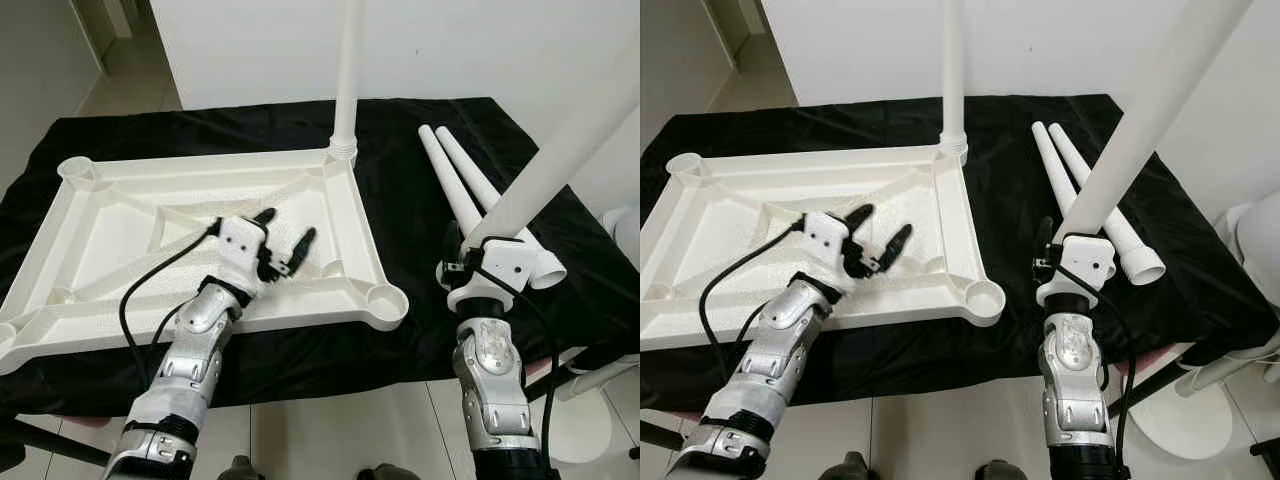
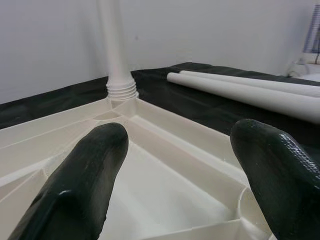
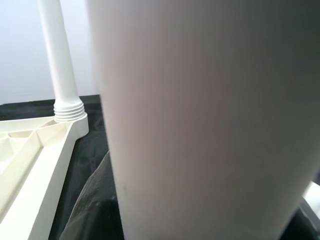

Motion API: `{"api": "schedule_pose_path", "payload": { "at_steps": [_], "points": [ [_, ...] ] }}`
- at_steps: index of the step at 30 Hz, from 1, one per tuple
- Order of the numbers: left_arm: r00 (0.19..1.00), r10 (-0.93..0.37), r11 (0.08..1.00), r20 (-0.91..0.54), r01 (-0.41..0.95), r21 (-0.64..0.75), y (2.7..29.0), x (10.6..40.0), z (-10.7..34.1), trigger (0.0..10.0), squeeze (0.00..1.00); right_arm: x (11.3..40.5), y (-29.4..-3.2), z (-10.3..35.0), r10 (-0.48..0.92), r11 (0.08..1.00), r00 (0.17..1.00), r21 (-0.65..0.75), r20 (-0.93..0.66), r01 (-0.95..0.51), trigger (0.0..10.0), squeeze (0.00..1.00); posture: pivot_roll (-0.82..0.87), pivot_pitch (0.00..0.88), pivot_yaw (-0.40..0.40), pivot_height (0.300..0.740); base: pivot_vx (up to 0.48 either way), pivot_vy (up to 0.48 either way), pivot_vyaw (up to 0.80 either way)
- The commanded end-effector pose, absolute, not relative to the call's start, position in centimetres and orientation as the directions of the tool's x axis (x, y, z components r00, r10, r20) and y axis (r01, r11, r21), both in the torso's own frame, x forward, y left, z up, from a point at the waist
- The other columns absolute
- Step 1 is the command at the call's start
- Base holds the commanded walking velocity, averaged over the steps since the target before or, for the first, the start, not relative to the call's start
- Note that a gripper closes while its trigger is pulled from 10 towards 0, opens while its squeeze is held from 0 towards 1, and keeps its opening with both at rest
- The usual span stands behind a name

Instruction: Building children table

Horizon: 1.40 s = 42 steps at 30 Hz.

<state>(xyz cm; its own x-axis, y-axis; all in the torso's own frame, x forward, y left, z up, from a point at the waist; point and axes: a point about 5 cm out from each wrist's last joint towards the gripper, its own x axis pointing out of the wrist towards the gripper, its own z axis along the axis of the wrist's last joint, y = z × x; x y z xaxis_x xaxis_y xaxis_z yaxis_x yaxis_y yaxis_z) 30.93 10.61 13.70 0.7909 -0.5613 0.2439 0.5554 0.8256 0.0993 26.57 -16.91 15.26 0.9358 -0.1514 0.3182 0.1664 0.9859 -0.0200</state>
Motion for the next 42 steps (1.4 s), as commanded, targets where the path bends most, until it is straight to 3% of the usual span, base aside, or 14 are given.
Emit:
{"api": "schedule_pose_path", "payload": {
  "at_steps": [1,14,19,23,24,26,27,37,42],
  "points": [
    [0.785,-0.567,0.821,0.248,0.561,0.103,10.7,30.7,13.6,10.0,0.0,26.4,-16.7,14.7,-0.146,0.987,0.939,-0.015,0.313,0.158,10.0,0.0,0.01,0.0,0.018,0.74,0.0,0.0,0.0],
    [0.741,-0.615,0.786,0.269,0.602,0.142,10.7,30.5,14.5,10.0,0.0,26.3,-16.2,13.7,-0.142,0.988,0.95,-0.014,0.279,0.151,10.0,0.0,0.02,0.0,0.026,0.74,0.0,0.0,0.0],
    [0.584,-0.783,0.622,0.215,0.744,0.245,10.0,29.2,15.0,10.0,0.0,26.7,-16.5,13.1,-0.159,0.982,0.962,-0.065,0.224,0.177,10.0,0.0,0.03,0.0,0.022,0.74,0.0,0.0,0.0],
    [0.541,-0.818,0.575,0.194,0.778,0.253,10.0,28.6,15.1,10.0,0.0,26.7,-16.5,13.1,-0.157,0.981,0.962,-0.077,0.223,0.178,10.0,0.0,0.03,0.0,0.024,0.74,0.0,0.0,0.0],
    [0.488,-0.859,0.511,0.152,0.812,0.281,10.0,28.0,14.9,10.0,0.0,26.8,-16.6,13.0,-0.157,0.98,0.963,-0.089,0.219,0.18,10.0,0.0,0.03,0.0,0.026,0.74,0.0,0.0,0.0],
    [0.474,-0.87,0.492,0.135,0.822,0.288,9.9,27.9,14.8,10.0,0.0,26.8,-16.6,13.0,-0.158,0.979,0.963,-0.091,0.218,0.181,10.0,0.0,0.03,0.0,0.026,0.74,0.0,0.0,0.0],
    [0.432,-0.898,0.437,0.088,0.846,0.305,9.9,27.5,14.5,10.0,0.0,26.7,-16.7,12.9,-0.162,0.978,0.963,-0.095,0.215,0.186,10.0,0.0,0.03,0.0,0.031,0.74,0.0,0.0,0.0],
    [0.312,-0.941,0.258,-0.135,0.913,0.315,10.3,26.4,12.4,10.0,0.0,26.6,-17.6,12.9,-0.191,0.969,0.96,-0.119,0.207,0.219,10.0,0.0,0.02,0.0,0.041,0.74,0.0,0.0,0.0],
    [0.309,-0.929,0.239,-0.204,0.92,0.31,10.4,26.5,11.4,10.0,0.0,26.6,-17.7,12.9,-0.197,0.966,0.959,-0.125,0.206,0.225,10.0,0.0,0.01,0.0,0.04,0.74,0.0,0.0,0.0]
  ]
}}
